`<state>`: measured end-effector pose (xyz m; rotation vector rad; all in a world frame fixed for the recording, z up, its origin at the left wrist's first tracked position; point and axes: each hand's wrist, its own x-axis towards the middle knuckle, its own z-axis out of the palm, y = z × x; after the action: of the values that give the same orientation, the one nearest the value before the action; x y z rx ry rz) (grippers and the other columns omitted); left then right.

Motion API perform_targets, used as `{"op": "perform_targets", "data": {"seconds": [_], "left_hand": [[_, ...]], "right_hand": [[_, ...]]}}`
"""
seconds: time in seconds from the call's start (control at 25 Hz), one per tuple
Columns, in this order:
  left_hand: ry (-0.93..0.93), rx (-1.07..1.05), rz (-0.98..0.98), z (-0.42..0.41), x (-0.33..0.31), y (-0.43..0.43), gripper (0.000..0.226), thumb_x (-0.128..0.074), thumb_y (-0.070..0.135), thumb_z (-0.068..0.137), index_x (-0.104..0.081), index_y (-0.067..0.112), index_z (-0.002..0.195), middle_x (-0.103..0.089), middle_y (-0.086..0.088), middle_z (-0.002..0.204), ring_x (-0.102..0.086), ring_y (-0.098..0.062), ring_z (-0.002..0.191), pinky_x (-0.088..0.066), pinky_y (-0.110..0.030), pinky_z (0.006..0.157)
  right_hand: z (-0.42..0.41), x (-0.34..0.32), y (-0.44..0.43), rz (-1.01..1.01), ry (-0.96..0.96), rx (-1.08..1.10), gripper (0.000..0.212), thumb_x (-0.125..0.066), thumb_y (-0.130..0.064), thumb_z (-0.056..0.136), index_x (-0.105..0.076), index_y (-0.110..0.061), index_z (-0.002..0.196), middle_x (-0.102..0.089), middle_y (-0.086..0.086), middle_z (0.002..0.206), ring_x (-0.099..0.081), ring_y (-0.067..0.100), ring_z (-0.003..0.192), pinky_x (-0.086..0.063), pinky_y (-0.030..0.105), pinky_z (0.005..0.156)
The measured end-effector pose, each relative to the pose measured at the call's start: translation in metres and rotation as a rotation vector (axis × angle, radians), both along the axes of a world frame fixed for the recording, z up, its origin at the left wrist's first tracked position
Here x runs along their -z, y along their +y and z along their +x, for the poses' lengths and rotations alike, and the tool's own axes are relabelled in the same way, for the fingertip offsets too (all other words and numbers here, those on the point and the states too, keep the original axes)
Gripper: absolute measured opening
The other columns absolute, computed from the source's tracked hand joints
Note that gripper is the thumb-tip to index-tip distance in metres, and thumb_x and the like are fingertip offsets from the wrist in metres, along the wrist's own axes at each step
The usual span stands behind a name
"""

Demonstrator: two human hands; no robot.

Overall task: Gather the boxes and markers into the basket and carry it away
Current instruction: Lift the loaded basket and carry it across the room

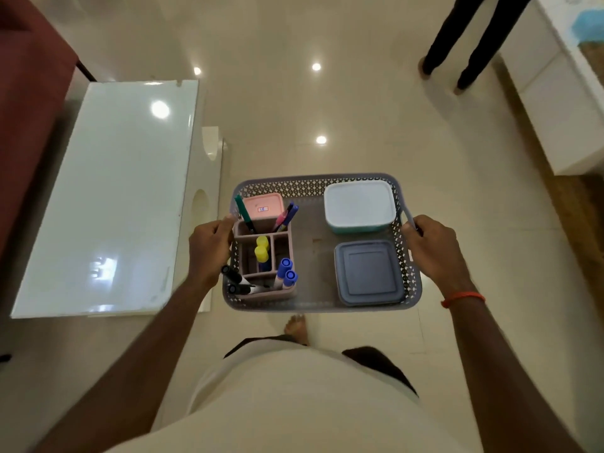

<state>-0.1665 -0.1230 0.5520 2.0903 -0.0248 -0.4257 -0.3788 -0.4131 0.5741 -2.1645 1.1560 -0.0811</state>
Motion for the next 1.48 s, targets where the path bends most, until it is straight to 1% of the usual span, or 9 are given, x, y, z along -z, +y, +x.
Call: {"op": "perform_targets", "data": {"seconds": [0.16,0.48,0.64,0.92,1.08,1.2,1.28,1.36,1.48], "left_hand": [[0.016,-0.117,-0.006,0.011,0.000,-0.012,0.051,-0.051,0.040,0.100,-0.051,0.012,0.057,-0.049,-0.005,0.054,-0.043,-0.019,0.052,-0.037,-0.035,0.055],[0.022,-0.414,-0.014,0.010,0.003,-0.067,0.051,-0.053,0.039,0.099,-0.052,0.014,0.054,-0.048,-0.006,0.054,-0.043,-0.022,0.055,-0.036,-0.037,0.058],[0.029,-0.566,0.005,0.002,0.006,-0.095,0.052,-0.054,0.038,0.099,-0.051,0.017,0.052,-0.046,-0.007,0.053,-0.042,-0.023,0.055,-0.034,-0.038,0.058],[0.006,-0.797,0.069,-0.007,-0.004,-0.115,0.053,-0.050,0.036,0.102,-0.048,0.018,0.052,-0.044,-0.002,0.050,-0.037,-0.018,0.051,-0.028,-0.030,0.054],[0.031,-0.903,0.054,-0.007,0.004,-0.109,0.050,-0.049,0.034,0.102,-0.054,0.013,0.057,-0.050,-0.006,0.054,-0.042,-0.019,0.053,-0.031,-0.029,0.054],[0.048,-0.972,0.043,0.003,0.017,-0.101,0.050,-0.049,0.035,0.102,-0.057,0.011,0.060,-0.051,-0.006,0.055,-0.042,-0.018,0.053,-0.031,-0.028,0.054],[0.058,-1.002,0.029,0.011,0.024,-0.093,0.052,-0.048,0.038,0.102,-0.057,0.009,0.060,-0.051,-0.007,0.055,-0.042,-0.018,0.053,-0.031,-0.028,0.053],[0.084,-1.029,0.030,0.020,0.034,-0.084,0.056,-0.046,0.042,0.102,-0.059,0.004,0.063,-0.053,-0.010,0.057,-0.044,-0.019,0.054,-0.033,-0.030,0.055],[0.103,-1.049,0.013,0.033,0.046,-0.066,0.057,-0.043,0.043,0.103,-0.063,0.003,0.069,-0.062,-0.019,0.063,-0.049,-0.020,0.056,-0.037,-0.032,0.058]], "right_hand": [[0.046,-0.002,-0.044,0.025,-0.004,-0.141,0.023,-0.049,-0.029,0.095,-0.061,-0.016,0.081,-0.067,0.005,0.079,-0.064,0.028,0.078,-0.054,0.046,0.075],[0.140,-0.001,-0.135,0.033,0.001,-0.453,0.024,-0.049,-0.027,0.098,-0.063,-0.012,0.084,-0.067,0.007,0.079,-0.063,0.028,0.077,-0.050,0.041,0.072],[0.186,0.004,-0.169,0.023,-0.020,-0.599,0.027,-0.046,-0.029,0.100,-0.058,-0.014,0.082,-0.063,0.005,0.075,-0.059,0.028,0.074,-0.045,0.038,0.066],[0.267,0.011,-0.179,0.033,0.002,-0.860,0.027,-0.044,-0.029,0.101,-0.057,-0.013,0.082,-0.060,0.004,0.071,-0.055,0.026,0.069,-0.038,0.035,0.061],[0.314,0.007,-0.161,0.029,0.012,-0.991,0.031,-0.045,-0.028,0.101,-0.048,-0.023,0.071,-0.057,0.001,0.066,-0.051,0.021,0.064,-0.035,0.033,0.056],[0.350,0.011,-0.143,0.035,0.029,-1.054,0.032,-0.045,-0.027,0.101,-0.045,-0.027,0.069,-0.056,0.000,0.067,-0.051,0.023,0.067,-0.036,0.035,0.060],[0.372,0.012,-0.129,0.017,0.043,-1.111,0.022,-0.047,-0.024,0.100,-0.054,-0.022,0.079,-0.060,0.004,0.075,-0.055,0.027,0.076,-0.038,0.035,0.065],[0.392,0.018,-0.118,-0.008,0.047,-1.194,0.012,-0.049,-0.015,0.098,-0.061,-0.013,0.098,-0.060,0.010,0.093,-0.054,0.028,0.092,-0.039,0.034,0.074],[0.418,0.022,-0.098,-0.006,0.089,-1.260,0.022,-0.050,-0.011,0.097,-0.060,-0.011,0.116,-0.051,0.014,0.116,-0.052,0.028,0.106,-0.043,0.036,0.087]]}}
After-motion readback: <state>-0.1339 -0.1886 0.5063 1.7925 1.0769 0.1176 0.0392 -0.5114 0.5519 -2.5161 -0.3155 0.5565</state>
